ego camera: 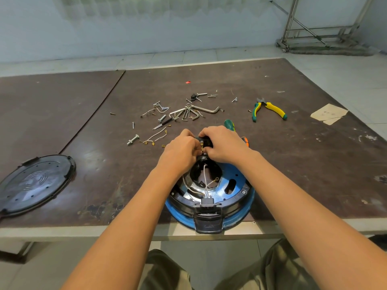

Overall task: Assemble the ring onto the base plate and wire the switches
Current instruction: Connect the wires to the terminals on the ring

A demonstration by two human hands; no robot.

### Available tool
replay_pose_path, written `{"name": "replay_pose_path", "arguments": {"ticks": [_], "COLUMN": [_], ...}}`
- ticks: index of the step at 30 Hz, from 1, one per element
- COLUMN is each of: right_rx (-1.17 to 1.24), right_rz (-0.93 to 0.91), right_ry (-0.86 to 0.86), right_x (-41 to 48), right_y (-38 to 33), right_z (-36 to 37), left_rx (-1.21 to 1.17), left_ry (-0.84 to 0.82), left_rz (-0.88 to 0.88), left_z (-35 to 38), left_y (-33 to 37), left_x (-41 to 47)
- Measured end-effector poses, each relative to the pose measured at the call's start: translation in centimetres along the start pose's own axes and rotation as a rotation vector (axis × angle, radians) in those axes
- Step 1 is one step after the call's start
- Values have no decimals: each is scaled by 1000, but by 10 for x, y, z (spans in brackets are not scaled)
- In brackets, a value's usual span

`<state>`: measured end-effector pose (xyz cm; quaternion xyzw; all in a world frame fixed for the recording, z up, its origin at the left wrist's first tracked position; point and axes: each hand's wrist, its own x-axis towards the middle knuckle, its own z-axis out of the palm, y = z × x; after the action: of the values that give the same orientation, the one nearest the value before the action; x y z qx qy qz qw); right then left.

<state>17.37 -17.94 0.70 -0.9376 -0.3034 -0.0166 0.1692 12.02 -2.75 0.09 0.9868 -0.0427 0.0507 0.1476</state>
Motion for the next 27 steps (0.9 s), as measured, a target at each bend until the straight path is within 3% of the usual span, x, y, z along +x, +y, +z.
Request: {"name": "replay_pose_path", "arguments": {"ticks": [10,19,27], "right_rx": [0,4,-20], "right_rz": [-9,-55,-47], "right_ry": [-5,-25,-10], "right_x": [0,-3,1], "right_y": [0,1,2], "right_z": [-1,-1,3], "left_rx": [-14,-324,-228], "left_ry": [-14,126,76], "left_rz": [-12,-84,-100], "left_z": [-2,-11,-6], "left_y": [1,-5,-3], "left_x": [1,-6,-3]}}
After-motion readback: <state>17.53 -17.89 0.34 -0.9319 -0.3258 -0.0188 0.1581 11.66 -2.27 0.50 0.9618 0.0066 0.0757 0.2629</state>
